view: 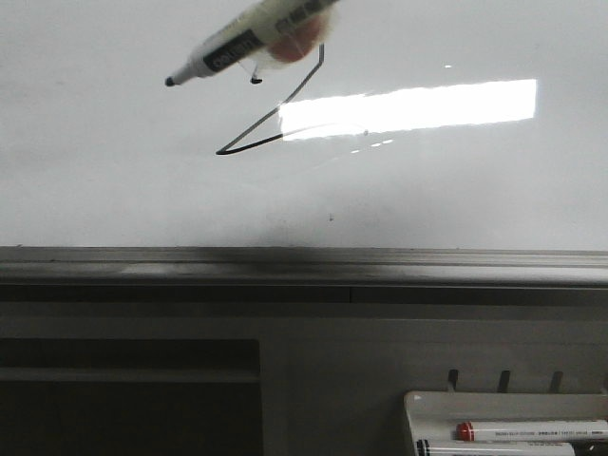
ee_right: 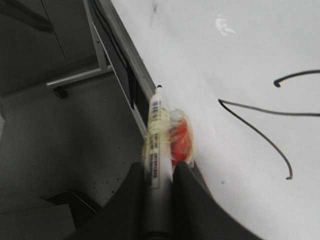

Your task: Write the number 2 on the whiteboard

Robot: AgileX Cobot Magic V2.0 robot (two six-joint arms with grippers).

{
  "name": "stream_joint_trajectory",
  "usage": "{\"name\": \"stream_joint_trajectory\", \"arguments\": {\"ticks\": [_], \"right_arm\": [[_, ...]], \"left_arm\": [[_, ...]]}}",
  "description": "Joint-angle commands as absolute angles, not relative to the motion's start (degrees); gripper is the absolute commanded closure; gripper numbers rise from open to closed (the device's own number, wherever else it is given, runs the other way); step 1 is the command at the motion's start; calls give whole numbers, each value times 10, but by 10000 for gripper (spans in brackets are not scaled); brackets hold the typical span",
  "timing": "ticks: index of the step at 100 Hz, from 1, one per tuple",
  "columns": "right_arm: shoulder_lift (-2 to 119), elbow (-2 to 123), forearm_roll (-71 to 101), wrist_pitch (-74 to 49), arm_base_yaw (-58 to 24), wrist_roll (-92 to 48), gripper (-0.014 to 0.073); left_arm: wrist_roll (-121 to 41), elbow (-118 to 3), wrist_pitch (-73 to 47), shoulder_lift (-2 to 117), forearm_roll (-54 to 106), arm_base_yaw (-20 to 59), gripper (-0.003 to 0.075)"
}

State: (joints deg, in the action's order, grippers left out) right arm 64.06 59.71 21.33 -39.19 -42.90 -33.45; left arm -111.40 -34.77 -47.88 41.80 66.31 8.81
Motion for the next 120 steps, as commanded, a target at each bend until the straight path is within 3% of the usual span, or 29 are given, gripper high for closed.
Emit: {"name": "stream_joint_trajectory", "arguments": {"ticks": [1, 63, 87, 120], "right_arm": [[638, 630, 218, -364, -443, -339, 663], [682, 691, 219, -381, -487, -339, 663], [684, 693, 219, -394, -487, -339, 663], [684, 693, 219, -398, -487, -339, 663]], "left_arm": [[-1145, -364, -479, 443, 707, 95, 353], [-1175, -365, -371, 526, 729, 216, 362], [-1175, -365, -373, 534, 731, 227, 500], [-1175, -365, -399, 534, 756, 227, 625]]}}
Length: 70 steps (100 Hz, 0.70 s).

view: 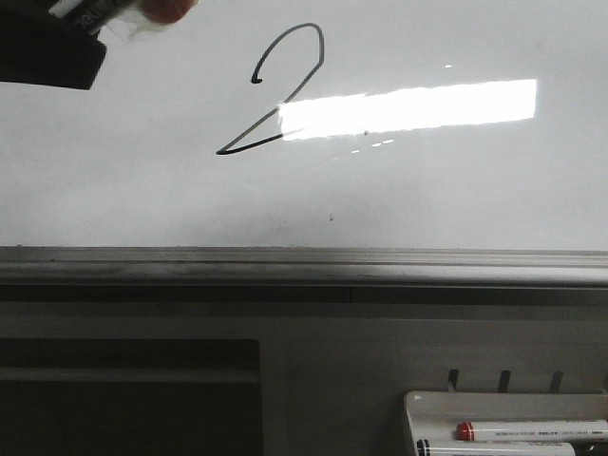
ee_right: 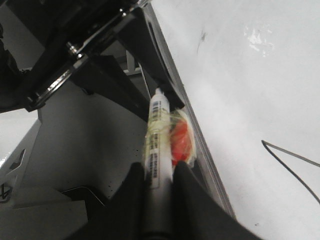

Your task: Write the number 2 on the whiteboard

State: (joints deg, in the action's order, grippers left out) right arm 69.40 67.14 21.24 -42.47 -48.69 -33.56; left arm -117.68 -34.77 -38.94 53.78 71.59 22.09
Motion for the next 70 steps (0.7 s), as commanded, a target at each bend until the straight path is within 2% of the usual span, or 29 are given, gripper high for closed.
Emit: {"name": "stream_joint_trajectory", "arguments": {"ticks": [1, 29, 70], "right_arm": [[684, 693, 219, -398, -487, -339, 663], [687, 693, 219, -412, -487, -339, 663], [697, 644, 219, -362, -487, -339, 663]], "left_arm": [[-1175, -365, -399, 534, 756, 227, 628], [-1175, -365, -401, 534, 756, 227, 725], [-1174, -353, -410, 534, 759, 227, 729]]}}
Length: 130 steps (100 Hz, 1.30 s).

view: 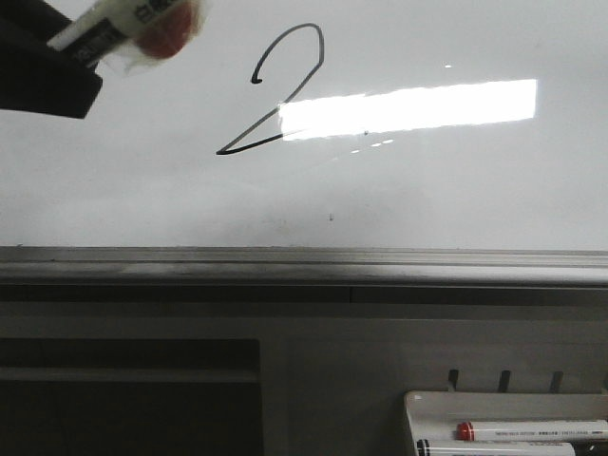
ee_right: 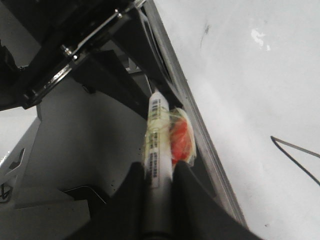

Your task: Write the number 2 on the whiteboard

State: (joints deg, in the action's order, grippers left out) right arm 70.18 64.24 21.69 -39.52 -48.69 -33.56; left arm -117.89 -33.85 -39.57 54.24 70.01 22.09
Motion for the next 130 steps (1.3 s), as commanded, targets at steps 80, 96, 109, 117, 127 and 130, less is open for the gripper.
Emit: {"name": "stream_joint_trajectory", "arguments": {"ticks": [80, 96, 109, 117, 127, 130], "right_arm": [[711, 642, 224, -301, -484, -338, -74], [683, 646, 220, -215, -464, -338, 30], [651, 646, 220, -180, -442, -338, 94], [635, 646, 220, -178, -432, -338, 102], [628, 646, 220, -183, -423, -338, 101], [628, 646, 220, -186, -423, -338, 102]], "left_arm": [[-1172, -337, -398, 583, 849, 227, 734], [-1140, -336, -294, 586, 996, 227, 734], [-1094, -338, -227, 598, 1070, 227, 734], [-1011, -337, -209, 616, 1070, 224, 734], [-958, -337, -216, 650, 1070, 224, 734], [-953, -337, -222, 660, 1070, 224, 734]]}}
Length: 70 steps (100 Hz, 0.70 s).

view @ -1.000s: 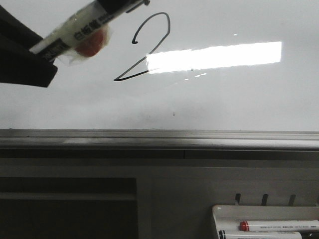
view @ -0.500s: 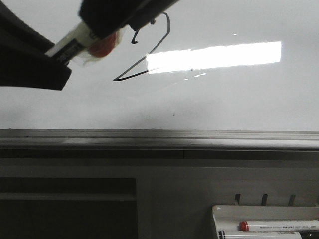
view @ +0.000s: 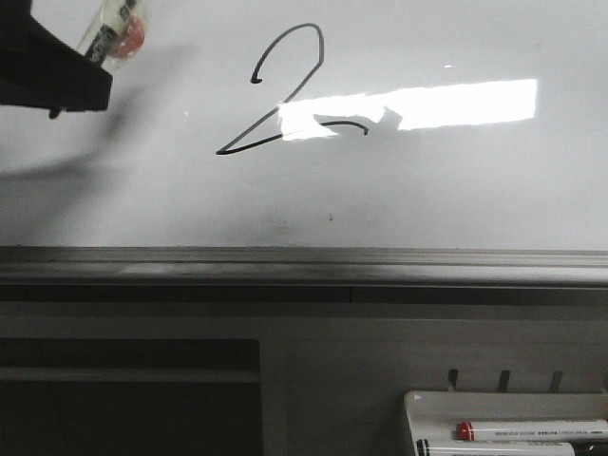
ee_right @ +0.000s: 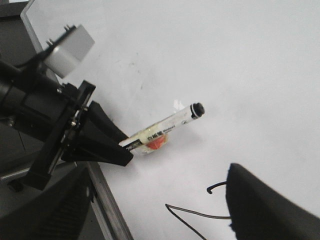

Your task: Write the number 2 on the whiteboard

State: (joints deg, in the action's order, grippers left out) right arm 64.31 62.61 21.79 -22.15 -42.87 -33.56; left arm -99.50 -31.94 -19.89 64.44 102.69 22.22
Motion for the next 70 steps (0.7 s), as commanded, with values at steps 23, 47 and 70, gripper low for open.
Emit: {"name": "stream_joint_trajectory", "arguments": {"ticks": [23, 47, 70], "right_arm": [[628, 644, 220, -202, -423, -338, 102], [628, 644, 220, -212, -423, -338, 102], [628, 644, 220, -213, -423, -338, 102]], "left_arm": [[-889, -338, -232, 710, 1070, 224, 734], [-879, -338, -229, 710, 1070, 187, 733], [-878, -338, -319, 710, 1070, 107, 734]]}}
